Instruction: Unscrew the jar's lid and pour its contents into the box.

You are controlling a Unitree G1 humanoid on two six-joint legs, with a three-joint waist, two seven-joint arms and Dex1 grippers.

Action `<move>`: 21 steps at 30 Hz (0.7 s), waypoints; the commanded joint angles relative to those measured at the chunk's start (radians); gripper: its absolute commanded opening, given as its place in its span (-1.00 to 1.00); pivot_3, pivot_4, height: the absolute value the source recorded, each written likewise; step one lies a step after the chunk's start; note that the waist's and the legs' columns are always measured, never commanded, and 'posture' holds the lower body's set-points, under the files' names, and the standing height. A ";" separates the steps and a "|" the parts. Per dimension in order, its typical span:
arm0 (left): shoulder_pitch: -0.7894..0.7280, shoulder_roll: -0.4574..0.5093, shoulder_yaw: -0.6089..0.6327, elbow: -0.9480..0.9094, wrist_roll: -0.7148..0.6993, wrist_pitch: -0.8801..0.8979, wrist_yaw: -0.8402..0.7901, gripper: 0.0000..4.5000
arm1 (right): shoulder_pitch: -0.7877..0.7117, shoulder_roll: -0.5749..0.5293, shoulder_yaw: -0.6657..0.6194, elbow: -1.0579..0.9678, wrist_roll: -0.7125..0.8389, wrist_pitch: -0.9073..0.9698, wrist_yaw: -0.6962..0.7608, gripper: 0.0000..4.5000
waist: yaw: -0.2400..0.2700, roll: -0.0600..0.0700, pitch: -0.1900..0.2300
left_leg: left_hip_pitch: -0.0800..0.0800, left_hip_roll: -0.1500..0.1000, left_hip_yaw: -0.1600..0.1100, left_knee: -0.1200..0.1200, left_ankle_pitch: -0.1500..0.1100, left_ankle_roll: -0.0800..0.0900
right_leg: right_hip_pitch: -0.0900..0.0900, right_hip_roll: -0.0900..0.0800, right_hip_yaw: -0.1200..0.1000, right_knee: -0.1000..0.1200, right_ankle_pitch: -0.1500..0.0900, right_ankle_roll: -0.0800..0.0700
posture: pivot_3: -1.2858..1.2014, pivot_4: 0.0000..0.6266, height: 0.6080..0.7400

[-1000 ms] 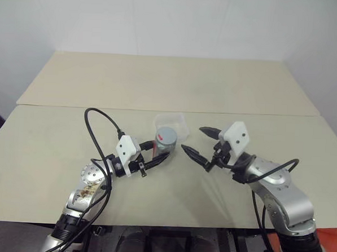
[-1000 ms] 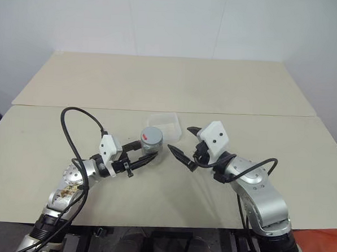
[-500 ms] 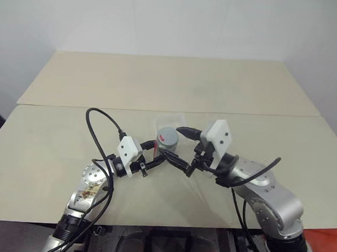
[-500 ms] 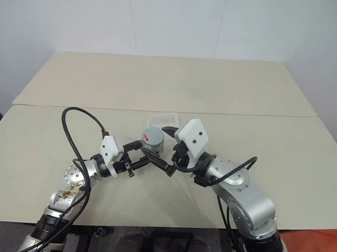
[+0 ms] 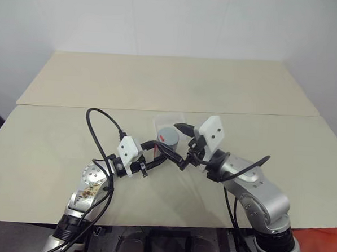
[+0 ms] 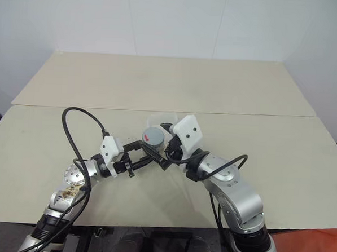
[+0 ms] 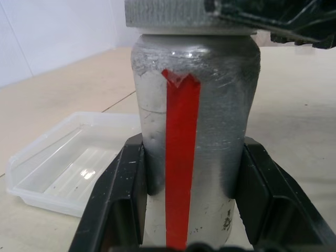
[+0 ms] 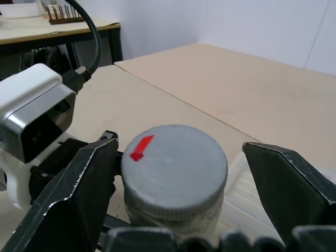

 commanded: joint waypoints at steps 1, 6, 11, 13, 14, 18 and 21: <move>-0.001 -0.004 0.000 -0.031 -0.012 -0.006 0.003 -0.13 | 0.001 0.006 0.002 -0.020 -0.001 -0.030 0.010 0.90 | 0.000 0.000 0.000 | 0.000 0.000 0.000 0.000 0.000 0.000 | 0.000 0.000 0.000 0.000 0.000 0.000 | 0.03 -0.52 1.00; 0.000 -0.003 0.001 -0.031 -0.011 -0.006 0.003 -0.13 | 0.005 0.008 0.001 -0.021 -0.005 -0.036 0.014 0.27 | -0.001 0.000 0.000 | 0.000 0.000 0.000 0.000 0.000 0.000 | 0.000 0.000 0.000 0.000 0.000 0.000 | 0.03 -0.52 1.00; 0.002 0.000 0.001 -0.031 -0.009 -0.007 0.001 -0.13 | -0.003 -0.002 -0.008 -0.014 -0.009 -0.039 0.024 0.23 | -0.001 0.000 0.000 | 0.000 0.000 0.000 0.000 0.000 0.000 | 0.000 0.000 0.000 0.000 0.000 0.000 | 0.03 -0.52 1.00; 0.002 0.001 0.001 -0.032 -0.008 -0.008 0.001 -0.13 | -0.003 -0.006 -0.007 -0.011 -0.009 -0.042 0.030 0.23 | -0.001 0.000 0.000 | 0.000 0.000 0.000 0.000 0.000 0.000 | 0.000 0.000 0.000 0.000 0.000 0.000 | 0.03 -0.52 1.00; 0.003 0.001 0.001 -0.033 -0.009 -0.008 0.000 -0.13 | -0.002 -0.010 -0.005 -0.009 -0.010 -0.045 0.035 0.23 | -0.001 0.000 0.000 | 0.000 0.000 0.000 0.000 0.000 0.000 | 0.000 0.000 0.000 0.000 0.000 0.000 | 0.03 -0.52 1.00; 0.008 0.004 -0.001 -0.038 -0.007 -0.009 -0.002 -0.13 | -0.007 -0.022 -0.007 -0.005 -0.002 -0.061 0.063 0.23 | -0.001 0.000 0.000 | 0.000 0.000 0.000 0.000 0.000 0.000 | 0.000 0.000 0.000 0.000 0.000 0.000 | 0.03 -0.52 1.00; 0.016 0.012 -0.002 -0.049 -0.015 -0.001 -0.014 -0.13 | -0.031 -0.065 -0.014 -0.001 0.029 -0.081 0.152 0.23 | -0.002 0.000 0.000 | 0.000 0.000 0.000 0.000 0.000 0.000 | 0.000 0.000 0.000 0.000 0.000 0.000 | 0.03 -0.52 1.00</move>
